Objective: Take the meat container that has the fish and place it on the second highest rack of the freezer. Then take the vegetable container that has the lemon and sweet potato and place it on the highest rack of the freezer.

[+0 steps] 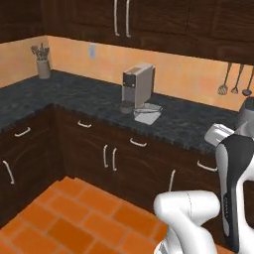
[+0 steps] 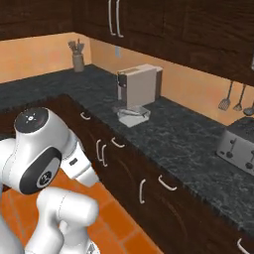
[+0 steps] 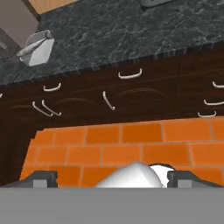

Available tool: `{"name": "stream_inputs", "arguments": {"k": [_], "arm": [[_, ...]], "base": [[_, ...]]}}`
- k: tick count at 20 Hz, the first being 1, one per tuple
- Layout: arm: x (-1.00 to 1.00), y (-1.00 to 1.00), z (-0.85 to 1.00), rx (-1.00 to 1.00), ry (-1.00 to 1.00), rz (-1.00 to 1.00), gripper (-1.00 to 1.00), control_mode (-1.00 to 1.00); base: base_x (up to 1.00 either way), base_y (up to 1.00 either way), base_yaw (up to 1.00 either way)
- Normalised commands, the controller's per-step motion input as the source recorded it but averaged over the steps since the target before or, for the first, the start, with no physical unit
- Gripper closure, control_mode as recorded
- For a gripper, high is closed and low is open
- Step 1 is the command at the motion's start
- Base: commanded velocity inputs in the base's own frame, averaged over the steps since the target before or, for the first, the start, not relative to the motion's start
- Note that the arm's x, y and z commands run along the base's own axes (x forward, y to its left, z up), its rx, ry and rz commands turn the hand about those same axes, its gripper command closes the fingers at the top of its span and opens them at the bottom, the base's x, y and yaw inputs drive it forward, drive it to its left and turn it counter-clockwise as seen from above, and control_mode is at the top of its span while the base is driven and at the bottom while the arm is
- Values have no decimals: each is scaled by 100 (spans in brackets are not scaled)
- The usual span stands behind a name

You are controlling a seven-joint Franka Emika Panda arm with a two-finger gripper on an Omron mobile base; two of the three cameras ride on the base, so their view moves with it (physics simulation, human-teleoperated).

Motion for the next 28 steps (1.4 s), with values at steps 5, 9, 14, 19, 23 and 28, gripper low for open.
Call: {"name": "stream_inputs", "arguments": {"k": [5, 9, 14, 19, 23, 28], "arm": [[0, 0, 0, 0, 0, 0, -100, 100], [0, 0, 0, 0, 0, 0, -100, 100], [0, 0, 0, 0, 0, 0, -100, 100], [0, 0, 0, 0, 0, 0, -100, 100], [0, 0, 0, 0, 0, 0, -100, 100], [19, 0, -59, 2, 29, 1, -100, -100]], "base": [[100, 69, -56], [100, 96, -48], [100, 79, -56], [95, 33, -43], [57, 0, -10], [4, 2, 0]]}}
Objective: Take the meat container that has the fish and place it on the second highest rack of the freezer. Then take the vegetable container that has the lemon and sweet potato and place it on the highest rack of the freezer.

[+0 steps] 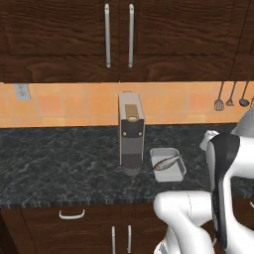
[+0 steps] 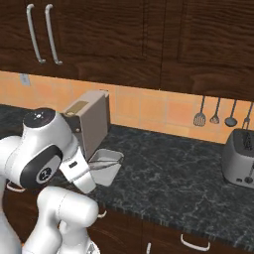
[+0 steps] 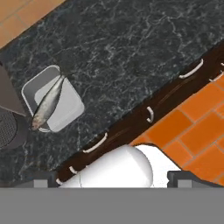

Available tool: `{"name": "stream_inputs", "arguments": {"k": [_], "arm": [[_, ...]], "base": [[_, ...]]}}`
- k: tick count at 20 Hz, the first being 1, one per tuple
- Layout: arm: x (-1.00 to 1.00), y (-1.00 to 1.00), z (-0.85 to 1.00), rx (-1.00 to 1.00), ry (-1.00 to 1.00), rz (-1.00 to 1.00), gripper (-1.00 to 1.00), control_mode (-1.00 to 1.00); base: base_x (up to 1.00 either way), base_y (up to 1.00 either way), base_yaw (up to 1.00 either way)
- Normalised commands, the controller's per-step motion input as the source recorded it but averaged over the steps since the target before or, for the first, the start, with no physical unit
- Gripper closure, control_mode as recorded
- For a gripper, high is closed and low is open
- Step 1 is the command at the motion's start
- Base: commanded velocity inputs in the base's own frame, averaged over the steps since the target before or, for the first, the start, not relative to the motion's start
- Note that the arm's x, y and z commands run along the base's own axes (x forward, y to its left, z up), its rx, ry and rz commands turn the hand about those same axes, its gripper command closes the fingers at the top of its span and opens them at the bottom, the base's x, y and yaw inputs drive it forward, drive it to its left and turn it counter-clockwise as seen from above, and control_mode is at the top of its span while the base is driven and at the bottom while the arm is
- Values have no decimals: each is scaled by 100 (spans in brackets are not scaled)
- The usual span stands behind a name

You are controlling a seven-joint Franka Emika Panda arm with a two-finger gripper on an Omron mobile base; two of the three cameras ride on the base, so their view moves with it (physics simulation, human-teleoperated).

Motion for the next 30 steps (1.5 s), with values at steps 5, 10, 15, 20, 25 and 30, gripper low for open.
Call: {"name": "stream_inputs", "arguments": {"k": [5, 10, 15, 20, 25, 30], "arm": [[74, -18, -80, 2, 19, 6, -100, -100], [91, -9, -73, 0, -13, 9, -100, -100], [80, 4, -63, 9, 10, 4, -100, -100], [4, 0, -56, 2, 27, 0, -100, -100], [42, 0, -26, 0, 6, 0, -100, -100], [53, 0, -36, 0, 4, 0, -100, -100]], "base": [[0, 0, 0], [0, 0, 0], [0, 0, 0], [0, 0, 0], [0, 0, 0], [0, 0, 0]]}}
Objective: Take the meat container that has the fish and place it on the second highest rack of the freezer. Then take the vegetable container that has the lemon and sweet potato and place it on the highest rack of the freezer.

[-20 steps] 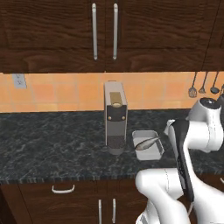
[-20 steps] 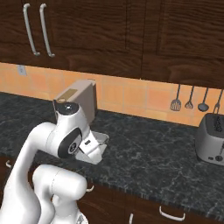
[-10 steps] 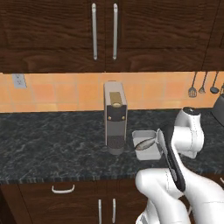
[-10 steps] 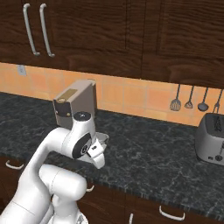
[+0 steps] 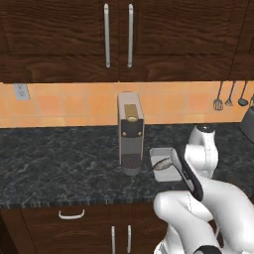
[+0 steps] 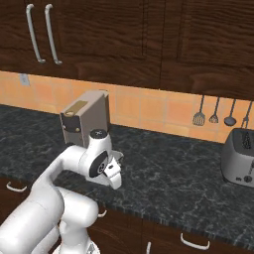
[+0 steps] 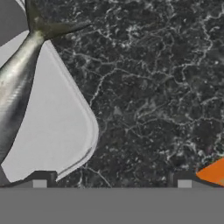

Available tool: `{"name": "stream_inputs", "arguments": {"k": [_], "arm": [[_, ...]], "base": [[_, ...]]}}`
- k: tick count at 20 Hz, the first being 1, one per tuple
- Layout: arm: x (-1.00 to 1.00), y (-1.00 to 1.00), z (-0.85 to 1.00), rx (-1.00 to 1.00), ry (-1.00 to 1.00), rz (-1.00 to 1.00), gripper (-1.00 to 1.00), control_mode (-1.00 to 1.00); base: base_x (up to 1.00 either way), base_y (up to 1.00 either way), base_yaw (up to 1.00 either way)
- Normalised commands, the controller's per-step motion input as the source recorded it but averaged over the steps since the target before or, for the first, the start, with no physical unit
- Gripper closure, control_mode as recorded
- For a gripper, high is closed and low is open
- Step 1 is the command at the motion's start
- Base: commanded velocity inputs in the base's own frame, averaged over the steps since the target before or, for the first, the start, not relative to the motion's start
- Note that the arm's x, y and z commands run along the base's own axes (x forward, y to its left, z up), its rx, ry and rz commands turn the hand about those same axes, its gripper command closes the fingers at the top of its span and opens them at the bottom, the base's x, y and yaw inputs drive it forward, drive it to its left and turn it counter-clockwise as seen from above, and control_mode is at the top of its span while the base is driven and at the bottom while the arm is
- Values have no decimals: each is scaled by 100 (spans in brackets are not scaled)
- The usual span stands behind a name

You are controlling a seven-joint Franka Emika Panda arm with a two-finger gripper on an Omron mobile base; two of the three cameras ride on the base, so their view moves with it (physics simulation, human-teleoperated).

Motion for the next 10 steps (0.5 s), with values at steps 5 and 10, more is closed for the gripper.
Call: {"name": "stream_inputs", "arguments": {"k": [5, 10], "arm": [[49, 0, -47, 1, 9, 0, -100, -100], [11, 18, -54, 1, 10, 0, -100, -100]], "base": [[0, 0, 0], [0, 0, 0]]}}
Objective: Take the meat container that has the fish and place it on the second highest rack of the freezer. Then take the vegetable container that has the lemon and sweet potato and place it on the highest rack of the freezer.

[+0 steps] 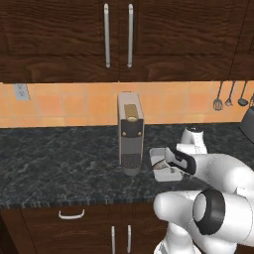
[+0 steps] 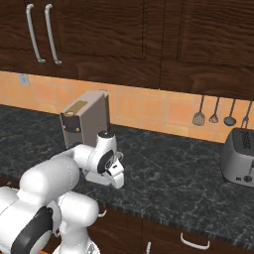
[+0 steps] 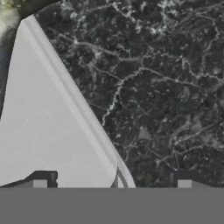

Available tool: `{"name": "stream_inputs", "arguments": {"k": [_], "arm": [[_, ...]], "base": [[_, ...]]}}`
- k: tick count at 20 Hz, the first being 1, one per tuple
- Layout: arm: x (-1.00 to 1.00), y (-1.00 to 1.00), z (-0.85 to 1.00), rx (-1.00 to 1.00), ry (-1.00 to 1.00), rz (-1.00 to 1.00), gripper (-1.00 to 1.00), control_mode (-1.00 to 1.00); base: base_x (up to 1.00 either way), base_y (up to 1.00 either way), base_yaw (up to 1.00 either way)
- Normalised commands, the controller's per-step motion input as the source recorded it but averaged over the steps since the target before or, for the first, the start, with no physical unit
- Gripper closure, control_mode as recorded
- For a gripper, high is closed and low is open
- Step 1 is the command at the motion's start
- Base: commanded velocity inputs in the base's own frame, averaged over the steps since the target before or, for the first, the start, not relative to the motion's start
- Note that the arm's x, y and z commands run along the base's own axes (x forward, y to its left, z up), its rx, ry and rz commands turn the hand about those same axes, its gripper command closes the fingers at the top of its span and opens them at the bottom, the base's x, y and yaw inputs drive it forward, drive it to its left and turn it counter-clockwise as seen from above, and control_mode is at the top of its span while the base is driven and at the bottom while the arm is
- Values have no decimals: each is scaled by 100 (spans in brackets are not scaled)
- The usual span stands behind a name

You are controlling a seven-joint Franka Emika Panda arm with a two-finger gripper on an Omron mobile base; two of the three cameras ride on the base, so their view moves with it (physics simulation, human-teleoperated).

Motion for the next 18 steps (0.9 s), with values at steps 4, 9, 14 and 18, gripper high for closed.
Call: {"name": "stream_inputs", "arguments": {"k": [4, 9, 14, 18], "arm": [[6, 10, -26, 0, 4, 0, 100, -100], [0, 0, 0, 0, 0, 0, 100, -100], [-8, 0, 0, 0, 0, 0, 100, -100], [-82, 1, 12, 0, -20, -1, 100, -100]], "base": [[0, 0, 0], [0, 0, 0], [0, 0, 0], [0, 0, 0]]}}
